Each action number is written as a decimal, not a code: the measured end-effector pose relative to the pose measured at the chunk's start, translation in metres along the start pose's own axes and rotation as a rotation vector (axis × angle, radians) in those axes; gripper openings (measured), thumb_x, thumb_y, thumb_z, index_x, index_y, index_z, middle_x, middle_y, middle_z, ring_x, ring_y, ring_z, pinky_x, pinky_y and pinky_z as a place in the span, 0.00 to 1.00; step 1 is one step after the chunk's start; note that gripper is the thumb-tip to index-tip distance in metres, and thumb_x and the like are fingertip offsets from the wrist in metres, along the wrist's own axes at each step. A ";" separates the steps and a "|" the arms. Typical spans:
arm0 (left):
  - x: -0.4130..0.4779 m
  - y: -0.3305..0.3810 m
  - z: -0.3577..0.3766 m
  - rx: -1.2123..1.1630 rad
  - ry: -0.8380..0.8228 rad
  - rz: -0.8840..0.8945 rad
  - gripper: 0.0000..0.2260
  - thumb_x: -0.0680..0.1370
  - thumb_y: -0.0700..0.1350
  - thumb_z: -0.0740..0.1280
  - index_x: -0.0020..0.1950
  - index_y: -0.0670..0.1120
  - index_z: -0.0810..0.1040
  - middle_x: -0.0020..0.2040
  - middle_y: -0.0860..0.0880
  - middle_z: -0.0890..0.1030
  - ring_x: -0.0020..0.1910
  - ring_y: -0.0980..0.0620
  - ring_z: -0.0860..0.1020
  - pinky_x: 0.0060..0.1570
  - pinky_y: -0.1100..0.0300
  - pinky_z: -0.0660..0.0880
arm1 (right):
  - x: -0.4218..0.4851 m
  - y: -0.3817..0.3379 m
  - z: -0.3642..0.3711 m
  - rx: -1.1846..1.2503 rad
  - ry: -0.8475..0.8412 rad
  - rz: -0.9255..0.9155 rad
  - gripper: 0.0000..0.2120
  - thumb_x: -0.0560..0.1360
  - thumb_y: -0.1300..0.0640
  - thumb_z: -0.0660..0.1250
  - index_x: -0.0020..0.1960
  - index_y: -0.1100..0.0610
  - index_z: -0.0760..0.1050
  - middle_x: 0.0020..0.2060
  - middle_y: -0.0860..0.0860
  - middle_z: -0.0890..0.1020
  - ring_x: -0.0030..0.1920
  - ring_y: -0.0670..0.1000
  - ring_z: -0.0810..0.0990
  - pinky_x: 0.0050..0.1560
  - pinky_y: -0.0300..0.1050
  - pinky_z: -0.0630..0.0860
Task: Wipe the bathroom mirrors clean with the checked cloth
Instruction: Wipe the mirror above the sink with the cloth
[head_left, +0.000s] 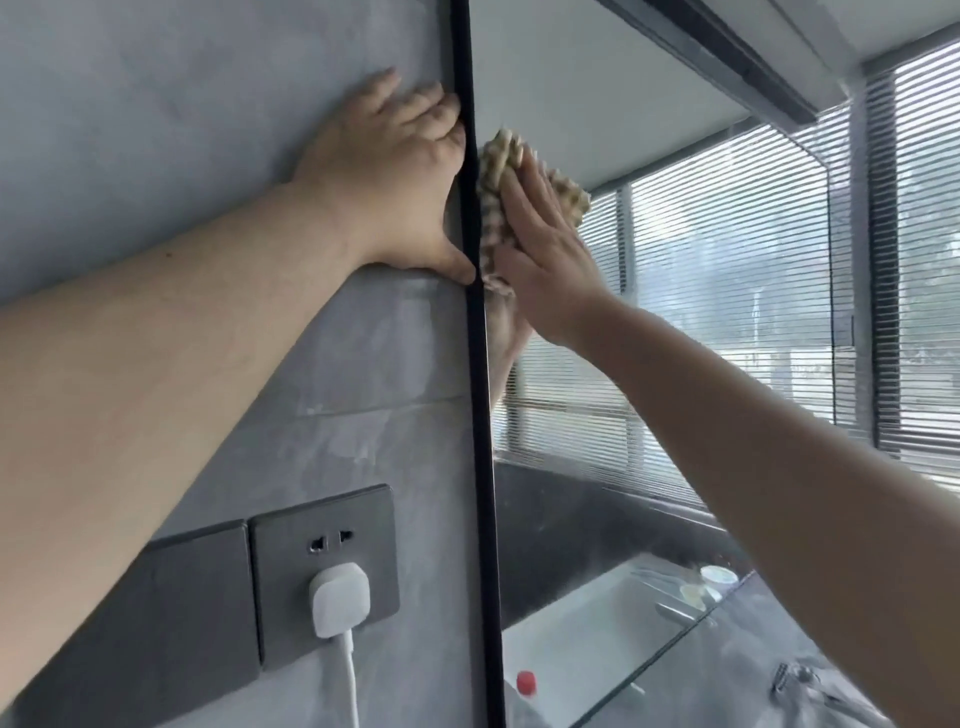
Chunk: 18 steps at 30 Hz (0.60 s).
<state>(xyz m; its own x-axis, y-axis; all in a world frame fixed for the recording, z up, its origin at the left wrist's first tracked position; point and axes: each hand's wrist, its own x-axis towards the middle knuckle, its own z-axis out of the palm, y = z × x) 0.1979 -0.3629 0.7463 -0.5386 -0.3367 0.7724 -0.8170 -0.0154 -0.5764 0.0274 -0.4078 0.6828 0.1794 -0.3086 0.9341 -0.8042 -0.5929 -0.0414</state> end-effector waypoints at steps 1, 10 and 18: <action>-0.001 0.000 0.002 -0.013 0.016 0.001 0.59 0.59 0.78 0.61 0.77 0.37 0.62 0.79 0.40 0.60 0.79 0.43 0.57 0.78 0.45 0.48 | -0.002 0.001 0.002 -0.007 -0.010 -0.005 0.36 0.74 0.52 0.51 0.81 0.56 0.48 0.81 0.55 0.45 0.80 0.51 0.41 0.66 0.26 0.29; -0.016 0.011 0.005 -0.048 0.025 0.003 0.58 0.59 0.76 0.62 0.76 0.36 0.63 0.78 0.38 0.61 0.79 0.42 0.58 0.77 0.43 0.47 | -0.188 0.021 0.064 -0.049 -0.099 -0.056 0.32 0.82 0.48 0.47 0.81 0.57 0.41 0.80 0.57 0.43 0.80 0.56 0.42 0.80 0.53 0.43; -0.021 0.015 0.008 -0.062 0.035 0.001 0.58 0.60 0.76 0.64 0.76 0.35 0.62 0.78 0.37 0.61 0.79 0.42 0.58 0.77 0.42 0.47 | -0.344 0.001 0.103 -0.024 -0.185 0.011 0.35 0.79 0.53 0.57 0.81 0.60 0.45 0.80 0.60 0.50 0.79 0.62 0.53 0.77 0.56 0.55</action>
<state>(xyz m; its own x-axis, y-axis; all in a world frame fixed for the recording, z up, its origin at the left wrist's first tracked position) 0.1981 -0.3633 0.7196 -0.5458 -0.3032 0.7812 -0.8269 0.0439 -0.5607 0.0233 -0.3792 0.3248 0.2692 -0.4478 0.8527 -0.8200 -0.5710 -0.0409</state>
